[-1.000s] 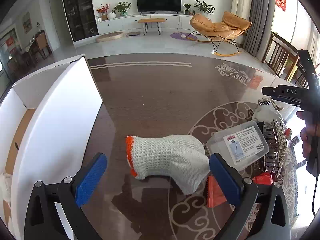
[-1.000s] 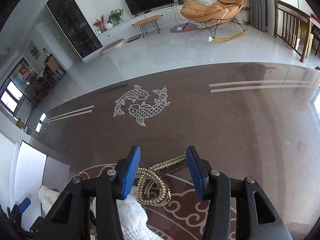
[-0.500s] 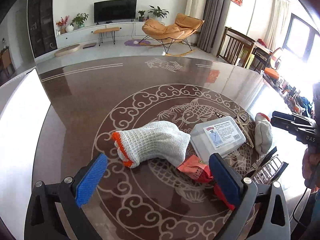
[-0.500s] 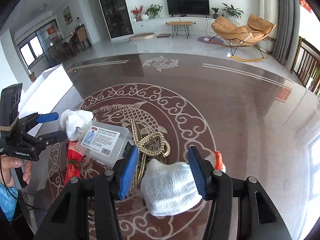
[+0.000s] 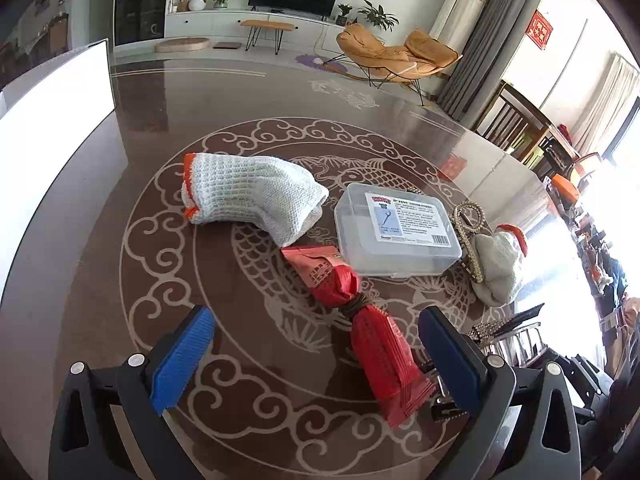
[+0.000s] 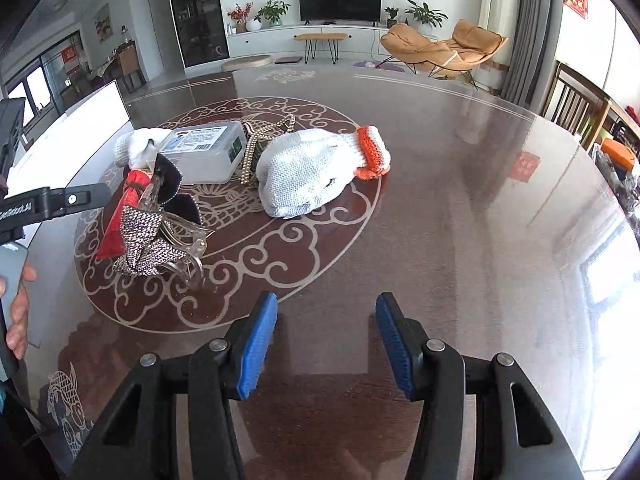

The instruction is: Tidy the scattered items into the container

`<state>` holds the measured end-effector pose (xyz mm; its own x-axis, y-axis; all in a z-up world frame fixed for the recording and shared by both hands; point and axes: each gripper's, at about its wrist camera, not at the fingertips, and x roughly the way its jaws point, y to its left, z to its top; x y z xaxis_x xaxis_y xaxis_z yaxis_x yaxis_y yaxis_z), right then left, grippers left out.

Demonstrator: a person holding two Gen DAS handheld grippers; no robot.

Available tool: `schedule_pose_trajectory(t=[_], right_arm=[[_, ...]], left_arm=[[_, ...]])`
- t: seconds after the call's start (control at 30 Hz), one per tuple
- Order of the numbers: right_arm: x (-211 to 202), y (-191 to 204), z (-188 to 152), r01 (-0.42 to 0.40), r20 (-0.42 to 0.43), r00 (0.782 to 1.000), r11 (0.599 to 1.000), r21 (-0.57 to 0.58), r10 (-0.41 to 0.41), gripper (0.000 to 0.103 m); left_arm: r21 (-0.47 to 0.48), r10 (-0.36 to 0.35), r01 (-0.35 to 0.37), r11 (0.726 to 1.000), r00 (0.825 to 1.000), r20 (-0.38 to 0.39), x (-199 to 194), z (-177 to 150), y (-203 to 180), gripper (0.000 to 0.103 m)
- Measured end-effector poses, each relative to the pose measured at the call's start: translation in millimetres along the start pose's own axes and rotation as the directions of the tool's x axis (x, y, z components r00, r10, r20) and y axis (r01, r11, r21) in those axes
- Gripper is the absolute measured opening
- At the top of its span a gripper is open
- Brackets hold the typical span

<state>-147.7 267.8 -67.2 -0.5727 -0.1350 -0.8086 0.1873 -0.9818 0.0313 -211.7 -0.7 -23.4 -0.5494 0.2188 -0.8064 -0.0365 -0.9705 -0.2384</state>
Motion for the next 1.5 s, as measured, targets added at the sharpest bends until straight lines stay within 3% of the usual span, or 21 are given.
schedule_pose_trajectory(t=[0.13, 0.23, 0.37, 0.43, 0.5, 0.73, 0.77, 0.83, 0.97, 1.07, 1.27, 1.4, 1.5], right_arm=[[3.5, 3.5, -5.3, -0.007, -0.002, 1.000, 0.999, -0.032, 0.007, 0.053], [-0.8, -2.3, -4.8, -0.015, -0.002, 1.000, 1.000, -0.005, 0.015, 0.053], [-10.8, -6.7, -2.0, -0.063, -0.021, 0.998, 0.998, 0.019, 0.063, 0.053], [-18.3, 0.6, 0.0, -0.142, -0.005, 0.990, 0.990, -0.006, 0.142, 0.053], [-28.4, 9.9, 2.2, -0.215, 0.042, 0.976, 0.976, -0.020, 0.216, 0.053], [-47.2, 47.7, 34.6, -0.269, 0.256, 0.924, 0.958, -0.094, 0.285, 0.053], [-42.6, 55.2, 40.4, -0.253, 0.241, 0.930, 0.959, -0.124, 0.276, 0.053], [-27.6, 67.1, 39.4, -0.170, 0.166, 0.966, 0.970, -0.175, 0.200, 0.053], [-29.4, 40.8, 15.9, -0.213, 0.068, 0.973, 0.970, -0.121, 0.222, 0.054], [-40.4, 17.0, -0.5, -0.138, 0.022, 0.990, 0.984, -0.112, 0.141, 0.054], [-51.6, -16.6, -33.5, -0.235, -0.051, 0.970, 0.972, 0.029, 0.237, 0.054], [-40.8, -6.4, -43.9, -0.357, -0.092, 0.928, 0.932, 0.064, 0.362, 0.054], [-30.8, 12.2, -45.5, -0.318, -0.112, 0.940, 0.947, 0.044, 0.321, 0.055]], left_arm=[[0.102, 0.105, -0.098, 0.990, 0.992, -0.064, 23.5, -3.8, -19.9, 0.103], [0.182, 0.188, -0.176, 0.967, 0.981, -0.054, 10.9, -24.2, -5.1, 0.103], [0.152, 0.213, -0.201, 0.968, 0.975, -0.069, -9.5, -41.1, 29.6, 0.103], [0.155, 0.180, -0.168, 0.974, 0.981, -0.068, -12.1, -42.5, 30.6, 0.103], [0.177, 0.190, -0.179, 0.968, 0.981, -0.049, -10.2, -41.4, 24.5, 0.103], [0.197, 0.185, -0.176, 0.964, 0.982, -0.029, -5.9, -42.4, 10.6, 0.103], [0.204, 0.190, -0.181, 0.962, 0.981, -0.027, -8.0, -44.5, 10.7, 0.103], [0.219, 0.201, -0.192, 0.957, 0.979, -0.019, -13.7, -48.3, 11.7, 0.103], [0.242, 0.193, -0.190, 0.951, 0.981, 0.010, -29.0, -48.2, 17.3, 0.103], [0.259, 0.138, -0.132, 0.957, 0.990, -0.004, -29.7, -43.5, 12.6, 0.103], [0.298, 0.103, -0.096, 0.950, 0.995, -0.011, -13.3, -35.3, -5.4, 0.103], [0.283, 0.104, -0.093, 0.955, 0.994, -0.024, 4.7, -30.7, -7.9, 0.103], [0.275, 0.115, -0.107, 0.955, 0.993, -0.012, 7.9, -27.8, -10.3, 0.103]])
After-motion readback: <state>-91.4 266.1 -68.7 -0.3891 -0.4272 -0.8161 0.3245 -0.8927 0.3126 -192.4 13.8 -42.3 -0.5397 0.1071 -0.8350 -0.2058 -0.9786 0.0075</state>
